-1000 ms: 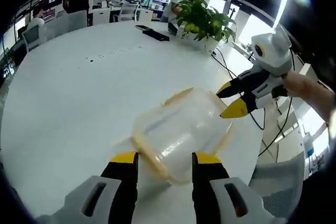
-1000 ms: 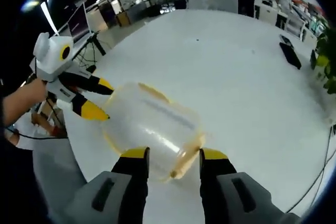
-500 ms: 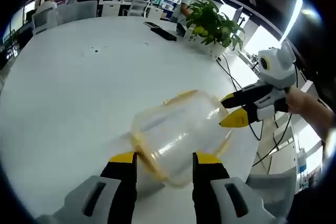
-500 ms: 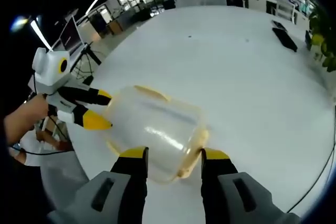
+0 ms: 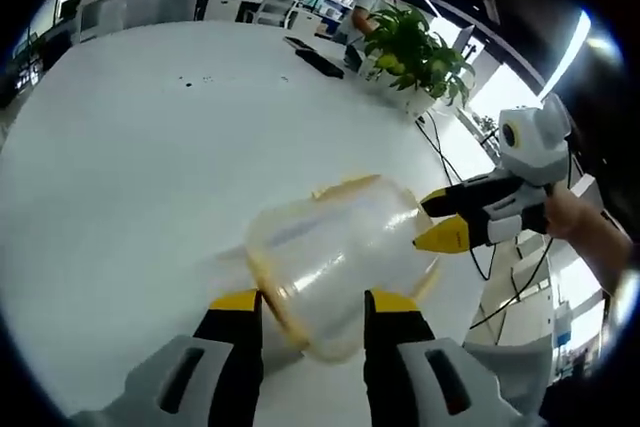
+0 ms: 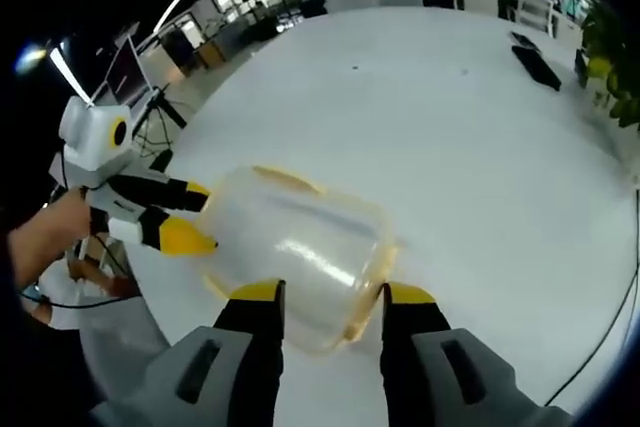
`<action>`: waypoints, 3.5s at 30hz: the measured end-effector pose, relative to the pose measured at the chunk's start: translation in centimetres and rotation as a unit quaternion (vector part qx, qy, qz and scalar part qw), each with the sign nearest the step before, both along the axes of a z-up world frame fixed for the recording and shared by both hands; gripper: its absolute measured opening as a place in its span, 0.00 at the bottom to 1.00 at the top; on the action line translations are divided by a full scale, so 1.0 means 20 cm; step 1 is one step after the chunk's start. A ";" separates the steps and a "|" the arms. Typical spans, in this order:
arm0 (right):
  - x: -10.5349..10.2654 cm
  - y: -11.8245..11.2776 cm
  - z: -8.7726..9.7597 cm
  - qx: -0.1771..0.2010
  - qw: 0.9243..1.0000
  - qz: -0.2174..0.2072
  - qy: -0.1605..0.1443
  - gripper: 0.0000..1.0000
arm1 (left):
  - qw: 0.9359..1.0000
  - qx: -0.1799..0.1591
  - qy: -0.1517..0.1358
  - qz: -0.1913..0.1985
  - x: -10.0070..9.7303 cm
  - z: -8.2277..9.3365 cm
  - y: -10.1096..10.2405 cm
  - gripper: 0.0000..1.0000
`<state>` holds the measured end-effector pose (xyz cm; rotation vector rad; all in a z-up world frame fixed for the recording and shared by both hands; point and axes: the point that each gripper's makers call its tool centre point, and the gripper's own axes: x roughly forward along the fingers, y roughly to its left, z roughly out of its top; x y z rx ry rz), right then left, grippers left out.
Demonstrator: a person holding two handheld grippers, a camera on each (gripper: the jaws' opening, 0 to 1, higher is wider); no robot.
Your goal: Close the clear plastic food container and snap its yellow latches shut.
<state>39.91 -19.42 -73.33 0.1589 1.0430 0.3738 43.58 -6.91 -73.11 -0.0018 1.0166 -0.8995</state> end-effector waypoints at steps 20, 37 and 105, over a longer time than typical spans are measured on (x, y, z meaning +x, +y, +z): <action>0.03 0.01 0.06 0.011 1.000 -0.004 -0.011 0.37 | 1.000 0.003 0.005 -0.010 0.00 0.03 0.01 0.34; 0.05 -0.04 0.10 -0.033 0.997 0.054 -0.041 0.34 | 0.999 0.016 -0.011 -0.042 0.00 0.12 0.00 0.37; 0.19 0.29 0.20 -0.068 0.897 0.415 -0.135 0.22 | 0.918 0.017 -0.171 -0.358 -0.23 0.17 -0.35 0.21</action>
